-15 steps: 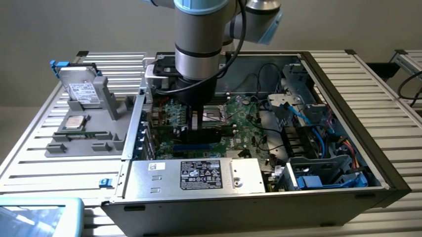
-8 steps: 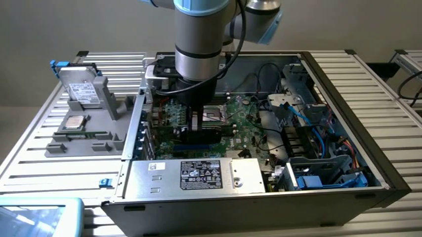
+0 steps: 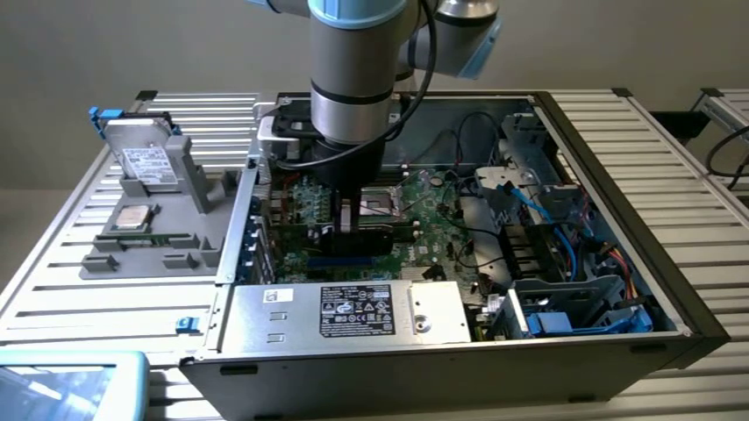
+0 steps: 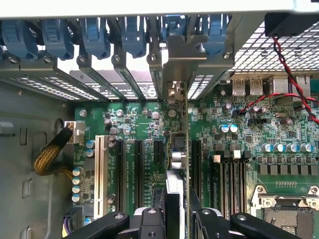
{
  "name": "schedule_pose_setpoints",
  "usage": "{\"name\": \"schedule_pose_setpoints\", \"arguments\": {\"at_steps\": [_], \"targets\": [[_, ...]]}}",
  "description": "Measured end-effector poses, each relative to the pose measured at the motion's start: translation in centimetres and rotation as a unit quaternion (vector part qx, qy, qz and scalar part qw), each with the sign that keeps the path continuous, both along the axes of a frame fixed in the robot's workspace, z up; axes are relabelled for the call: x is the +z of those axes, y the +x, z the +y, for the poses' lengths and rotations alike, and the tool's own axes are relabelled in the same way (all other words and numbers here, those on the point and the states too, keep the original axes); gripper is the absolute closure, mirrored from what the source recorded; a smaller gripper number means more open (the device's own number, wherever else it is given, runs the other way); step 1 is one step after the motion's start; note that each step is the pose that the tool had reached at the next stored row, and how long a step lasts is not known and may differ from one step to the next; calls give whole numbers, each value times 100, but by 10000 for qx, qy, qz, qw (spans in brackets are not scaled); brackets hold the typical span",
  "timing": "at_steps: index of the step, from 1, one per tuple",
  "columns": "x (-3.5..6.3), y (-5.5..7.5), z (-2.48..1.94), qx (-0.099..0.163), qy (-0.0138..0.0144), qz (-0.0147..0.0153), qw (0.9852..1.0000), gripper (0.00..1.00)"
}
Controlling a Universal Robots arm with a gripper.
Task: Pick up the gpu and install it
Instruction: 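Insert the gpu into the slot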
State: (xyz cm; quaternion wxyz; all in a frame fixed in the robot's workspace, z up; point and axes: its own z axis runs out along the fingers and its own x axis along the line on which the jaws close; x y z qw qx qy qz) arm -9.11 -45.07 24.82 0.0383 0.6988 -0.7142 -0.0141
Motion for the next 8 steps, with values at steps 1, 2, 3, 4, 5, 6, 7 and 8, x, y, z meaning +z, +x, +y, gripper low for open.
{"name": "schedule_pose_setpoints", "arguments": {"at_steps": [1, 2, 3, 4, 5, 6, 7, 8], "targets": [[0, 1, 0, 0, 0, -4, 10000, 71], [-1, 2, -3, 1, 1, -5, 10000, 71], [-2, 2, -3, 1, 1, -5, 10000, 71], [-2, 2, -3, 0, 0, -5, 10000, 71], [-3, 2, -3, 0, -1, -5, 10000, 71], [-9, 1, -3, 0, 1, -6, 10000, 71], [-19, 0, -3, 0, 1, -10, 10000, 71], [-23, 0, -3, 0, 1, -13, 10000, 71]]}}
